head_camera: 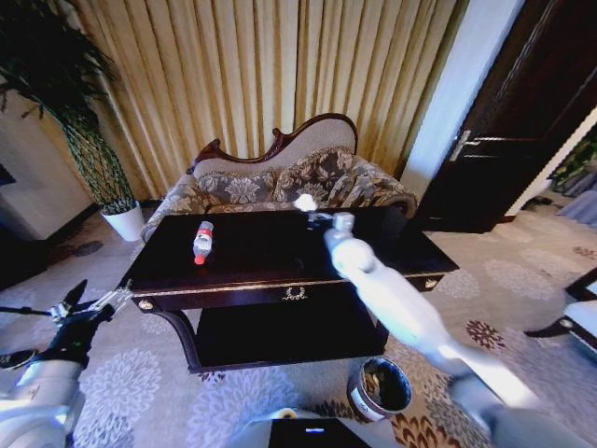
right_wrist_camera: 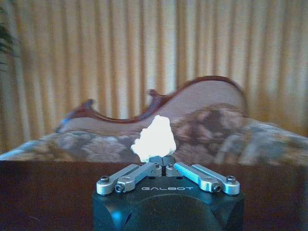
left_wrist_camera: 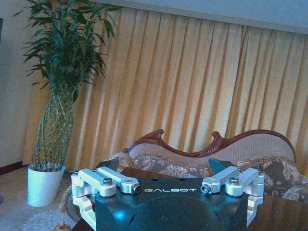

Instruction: Move to the front of the table and place the trash on the table into the trash bin.

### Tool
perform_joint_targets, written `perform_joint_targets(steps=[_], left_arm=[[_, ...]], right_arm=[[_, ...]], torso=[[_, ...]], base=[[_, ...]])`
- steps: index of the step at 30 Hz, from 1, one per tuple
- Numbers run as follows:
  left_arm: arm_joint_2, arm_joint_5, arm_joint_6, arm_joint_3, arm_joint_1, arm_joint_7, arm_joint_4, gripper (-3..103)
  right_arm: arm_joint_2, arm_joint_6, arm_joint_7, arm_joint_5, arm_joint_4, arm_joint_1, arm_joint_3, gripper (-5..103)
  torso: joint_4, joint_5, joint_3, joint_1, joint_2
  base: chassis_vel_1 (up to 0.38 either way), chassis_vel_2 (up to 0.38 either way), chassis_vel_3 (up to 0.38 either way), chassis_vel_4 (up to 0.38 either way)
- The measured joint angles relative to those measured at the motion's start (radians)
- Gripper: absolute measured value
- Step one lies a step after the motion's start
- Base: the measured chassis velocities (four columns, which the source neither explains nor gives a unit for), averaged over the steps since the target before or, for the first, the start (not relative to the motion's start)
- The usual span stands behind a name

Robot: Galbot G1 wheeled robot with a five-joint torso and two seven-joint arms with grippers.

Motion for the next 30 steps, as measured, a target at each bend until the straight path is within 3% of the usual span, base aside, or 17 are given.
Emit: perform_joint_targets(steps=[3,6,11,13,17,23,30], left_arm=[[0.012,-0.005,0.000,-0.003,-0.004,0.015,0.000,100],[0.017,-0.005,0.000,0.001,-0.008,0.022,0.000,100],[0.027,-0.006,0.000,0.008,-0.007,0.035,0.000,100],[0.033,-0.006,0.000,0.014,-0.004,0.044,0.000,100],[0.046,-0.007,0.002,0.020,-0.001,0.046,0.000,100],[0.069,-0.016,0.018,0.021,-0.003,0.046,0.000,100],[0.080,-0.016,0.037,0.019,-0.007,0.042,0.000,100]], right_arm=[[-0.085,0.038,0.000,0.012,0.082,-0.125,0.094,0],[-0.126,0.050,0.000,0.019,0.154,-0.214,0.163,0],[-0.150,0.052,-0.002,0.033,0.301,-0.453,0.325,0],[-0.132,0.052,-0.014,0.028,0.371,-0.590,0.442,0],[-0.091,0.054,-0.030,0.006,0.436,-0.720,0.548,0],[-0.018,0.059,-0.032,-0.025,0.544,-0.861,0.621,0],[0.014,0.060,-0.031,-0.053,0.598,-0.872,0.615,0]], torso=[[0.0000,-0.0002,0.000,0.000,0.000],[0.0002,-0.0008,0.000,0.000,0.000],[0.0004,-0.0005,0.000,0.000,0.000],[0.0001,-0.0008,0.000,0.000,0.000],[0.0001,-0.0006,0.000,0.000,0.000],[0.0001,-0.0008,0.000,0.000,0.000],[0.0005,-0.0009,0.000,0.000,0.000]], base=[[0.000,0.000,0.000,0.000],[0.000,0.000,0.000,0.000],[0.000,0.000,0.000,0.000],[0.000,0.000,0.000,0.000],[0.000,0.000,0.000,0.000],[0.000,0.000,0.000,0.000],[0.013,-0.017,-0.013,0.015]])
